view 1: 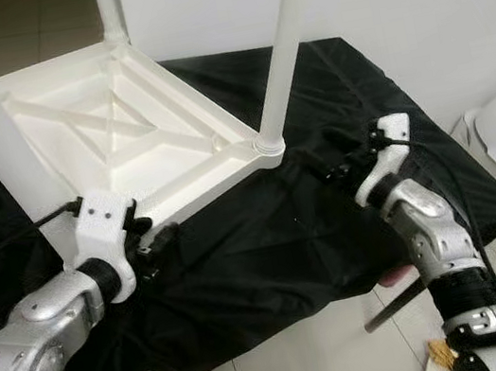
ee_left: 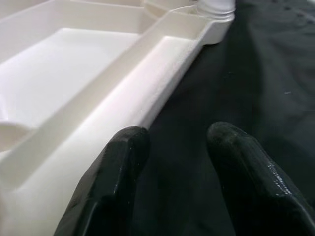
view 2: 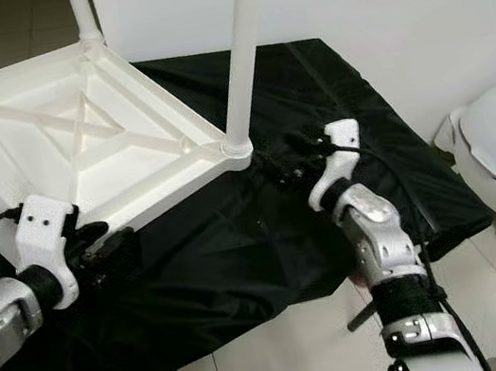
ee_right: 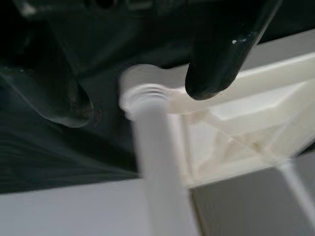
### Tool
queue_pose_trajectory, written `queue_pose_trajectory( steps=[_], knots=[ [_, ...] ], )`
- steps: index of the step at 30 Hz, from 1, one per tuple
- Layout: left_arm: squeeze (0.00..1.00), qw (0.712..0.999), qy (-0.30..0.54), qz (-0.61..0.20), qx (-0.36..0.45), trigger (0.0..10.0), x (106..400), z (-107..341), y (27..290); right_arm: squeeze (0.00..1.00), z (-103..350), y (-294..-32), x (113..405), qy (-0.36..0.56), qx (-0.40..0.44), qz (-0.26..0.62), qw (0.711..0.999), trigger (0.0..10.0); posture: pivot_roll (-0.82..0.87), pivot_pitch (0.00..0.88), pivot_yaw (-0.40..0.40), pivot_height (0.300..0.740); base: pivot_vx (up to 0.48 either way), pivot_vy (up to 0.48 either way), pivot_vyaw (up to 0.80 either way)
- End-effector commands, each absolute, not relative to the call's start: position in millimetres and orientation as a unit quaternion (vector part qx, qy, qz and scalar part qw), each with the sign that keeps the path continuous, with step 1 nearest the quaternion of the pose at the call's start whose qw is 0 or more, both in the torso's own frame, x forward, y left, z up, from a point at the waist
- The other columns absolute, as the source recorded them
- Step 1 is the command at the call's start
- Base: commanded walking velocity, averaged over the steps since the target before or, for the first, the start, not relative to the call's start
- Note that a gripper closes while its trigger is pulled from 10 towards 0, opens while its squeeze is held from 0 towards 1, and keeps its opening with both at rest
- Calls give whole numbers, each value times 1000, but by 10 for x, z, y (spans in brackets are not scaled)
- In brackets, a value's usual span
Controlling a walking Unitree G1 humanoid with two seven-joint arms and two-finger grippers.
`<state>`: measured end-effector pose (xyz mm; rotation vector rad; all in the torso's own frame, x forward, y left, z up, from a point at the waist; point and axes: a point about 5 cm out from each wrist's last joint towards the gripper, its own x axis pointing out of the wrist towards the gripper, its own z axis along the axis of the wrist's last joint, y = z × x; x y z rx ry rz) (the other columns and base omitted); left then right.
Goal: Building children table
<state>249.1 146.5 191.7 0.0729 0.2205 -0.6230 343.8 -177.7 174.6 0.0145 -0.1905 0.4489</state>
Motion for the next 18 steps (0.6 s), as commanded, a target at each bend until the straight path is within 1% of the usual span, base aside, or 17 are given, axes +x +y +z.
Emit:
queue_pose_trajectory(
  steps=[1,3,4,6,11,12,16,18],
  knots=[
    [0,934,109,-339,36,10000,2448,1924,1365,0,1758,-1840,3447,-101,4,209,973,10000,55,95,-95,740,0,0,0],
    [0,925,106,-364,21,10000,2447,1908,1205,0,1783,-1889,3534,-96,0,202,975,10000,52,94,-96,740,0,0,0],
    [0,925,106,-364,21,10000,2447,1908,1205,0,1783,-1889,3534,-96,0,202,975,10000,52,94,-96,740,0,0,0],
    [0,924,103,-368,15,10000,2486,1890,1076,0,1820,-1934,3629,-91,-9,197,976,10000,54,96,-100,740,0,0,0],
    [0,931,95,-353,12,10000,2569,1892,956,0,1863,-1950,3719,-86,-20,197,977,10000,55,94,-102,740,0,0,0],
    [0,933,89,-348,8,10000,2603,1911,907,0,1883,-1930,3752,-84,-23,202,975,10000,56,93,-100,740,0,0,0],
    [0,936,82,-342,6,10000,2647,1936,847,0,1912,-1889,3799,-81,-23,212,974,10000,58,94,-98,740,0,0,0],
    [0,935,75,-345,20,10000,2684,1969,801,0,1938,-1803,3858,-77,-24,227,971,10000,68,100,-96,740,0,0,0]
  ],
)
